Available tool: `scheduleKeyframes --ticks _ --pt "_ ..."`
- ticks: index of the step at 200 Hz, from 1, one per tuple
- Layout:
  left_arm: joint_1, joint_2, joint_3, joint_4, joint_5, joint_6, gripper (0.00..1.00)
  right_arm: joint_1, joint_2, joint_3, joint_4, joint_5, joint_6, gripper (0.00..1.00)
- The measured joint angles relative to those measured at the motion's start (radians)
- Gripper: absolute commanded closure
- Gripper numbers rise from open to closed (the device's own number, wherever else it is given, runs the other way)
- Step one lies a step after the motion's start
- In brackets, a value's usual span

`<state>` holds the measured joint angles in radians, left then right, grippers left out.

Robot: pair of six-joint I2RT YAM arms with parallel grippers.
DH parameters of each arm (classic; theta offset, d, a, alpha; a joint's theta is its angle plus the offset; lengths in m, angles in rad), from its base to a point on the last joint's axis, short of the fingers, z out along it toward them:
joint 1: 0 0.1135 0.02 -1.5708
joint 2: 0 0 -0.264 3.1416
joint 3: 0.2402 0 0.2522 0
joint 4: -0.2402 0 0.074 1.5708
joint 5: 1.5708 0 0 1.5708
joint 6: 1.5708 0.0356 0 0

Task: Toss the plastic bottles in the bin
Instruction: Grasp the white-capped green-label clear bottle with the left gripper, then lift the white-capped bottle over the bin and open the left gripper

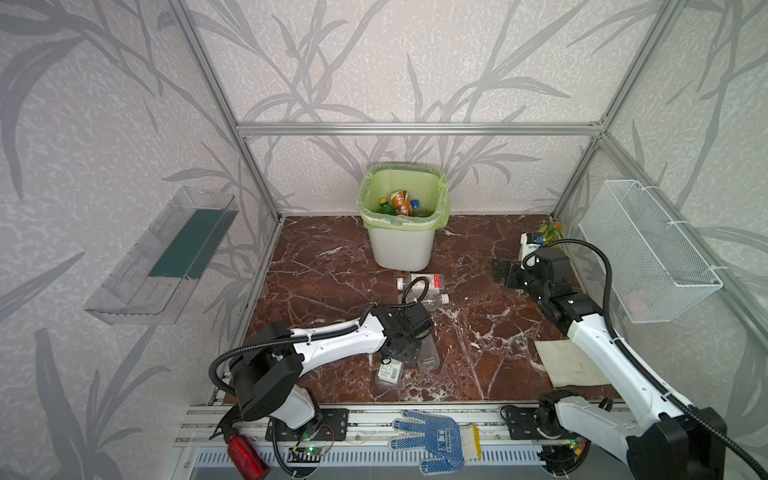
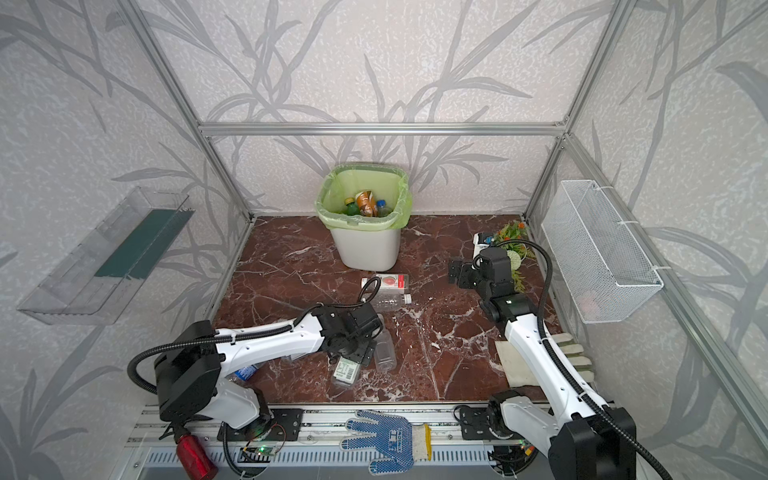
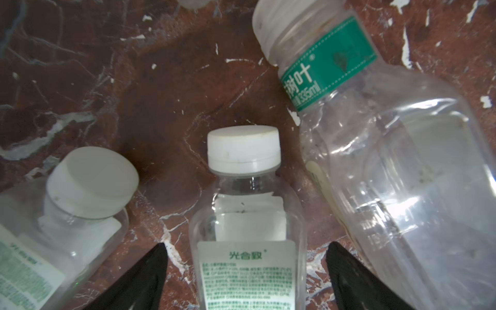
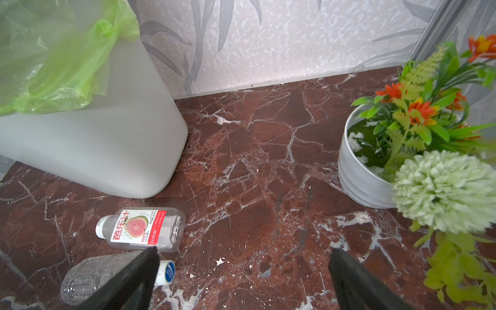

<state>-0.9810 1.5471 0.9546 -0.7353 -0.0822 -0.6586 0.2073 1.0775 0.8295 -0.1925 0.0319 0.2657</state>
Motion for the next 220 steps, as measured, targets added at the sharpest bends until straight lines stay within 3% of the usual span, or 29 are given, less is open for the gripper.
scheduleKeyframes --ticks 53,71,96,132,175,220 --pt "0.000 0.054 -0.008 0.028 0.053 -0.010 0.22 -0.004 0.000 -0.003 0.000 -0.002 0.004 0.01" --pt "0.000 0.060 -0.013 0.033 0.060 -0.015 0.31 -0.004 0.000 -0.004 0.001 -0.006 0.006 0.01" --pt "0.000 0.063 -0.013 0.032 0.060 -0.010 0.49 -0.004 0.000 -0.010 0.001 -0.007 0.011 0.01" --pt "0.001 0.039 0.020 -0.035 -0.011 -0.003 0.57 -0.004 0.000 -0.014 0.005 -0.007 0.015 0.01" --pt "0.076 -0.143 0.304 -0.132 -0.217 0.113 0.59 -0.006 0.001 -0.014 0.020 -0.018 0.014 0.01" --pt "0.257 -0.327 0.635 0.104 -0.409 0.440 0.58 -0.008 -0.002 -0.014 0.060 -0.041 0.015 0.01"
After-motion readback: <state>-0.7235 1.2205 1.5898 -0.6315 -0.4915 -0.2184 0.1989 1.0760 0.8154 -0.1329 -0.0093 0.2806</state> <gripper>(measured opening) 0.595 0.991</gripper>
